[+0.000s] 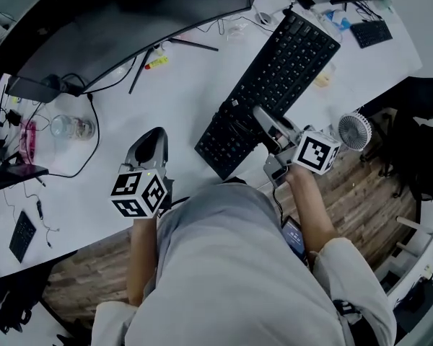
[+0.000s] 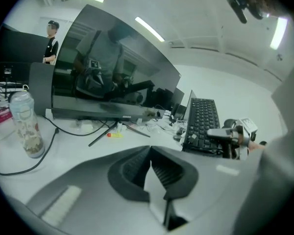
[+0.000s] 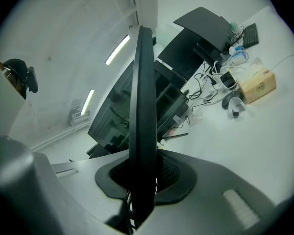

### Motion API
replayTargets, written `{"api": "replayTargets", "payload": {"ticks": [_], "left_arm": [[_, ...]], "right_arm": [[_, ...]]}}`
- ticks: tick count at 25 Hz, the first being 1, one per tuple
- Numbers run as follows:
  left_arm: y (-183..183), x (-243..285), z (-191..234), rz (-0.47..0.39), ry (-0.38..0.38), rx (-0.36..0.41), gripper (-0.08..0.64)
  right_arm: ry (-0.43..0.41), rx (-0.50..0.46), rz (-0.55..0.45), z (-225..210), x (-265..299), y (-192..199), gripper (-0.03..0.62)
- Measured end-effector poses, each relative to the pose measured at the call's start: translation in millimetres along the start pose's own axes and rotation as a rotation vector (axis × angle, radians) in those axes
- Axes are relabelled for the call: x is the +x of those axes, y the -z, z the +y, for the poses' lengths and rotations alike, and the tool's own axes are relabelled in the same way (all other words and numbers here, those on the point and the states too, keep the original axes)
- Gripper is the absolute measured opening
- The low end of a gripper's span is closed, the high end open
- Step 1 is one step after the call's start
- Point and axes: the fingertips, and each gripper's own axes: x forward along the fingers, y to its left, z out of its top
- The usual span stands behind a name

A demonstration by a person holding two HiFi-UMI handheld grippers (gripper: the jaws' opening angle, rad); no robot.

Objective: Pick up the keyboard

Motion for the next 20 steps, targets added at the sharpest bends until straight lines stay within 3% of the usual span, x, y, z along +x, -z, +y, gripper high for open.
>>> {"api": "replayTargets", "payload": {"ticks": [13, 20], "left_arm": [[-37, -32, 1, -0.110, -0.010, -0.032, 0.000], [-61, -52, -3, -0.218, -0.088, -0.076, 0.000]], "right_arm": [[0.050, -0.196, -0.057, 32, -19, -24, 0.075], [0.069, -0.272, -0.081, 40, -40, -45, 0.077]]}}
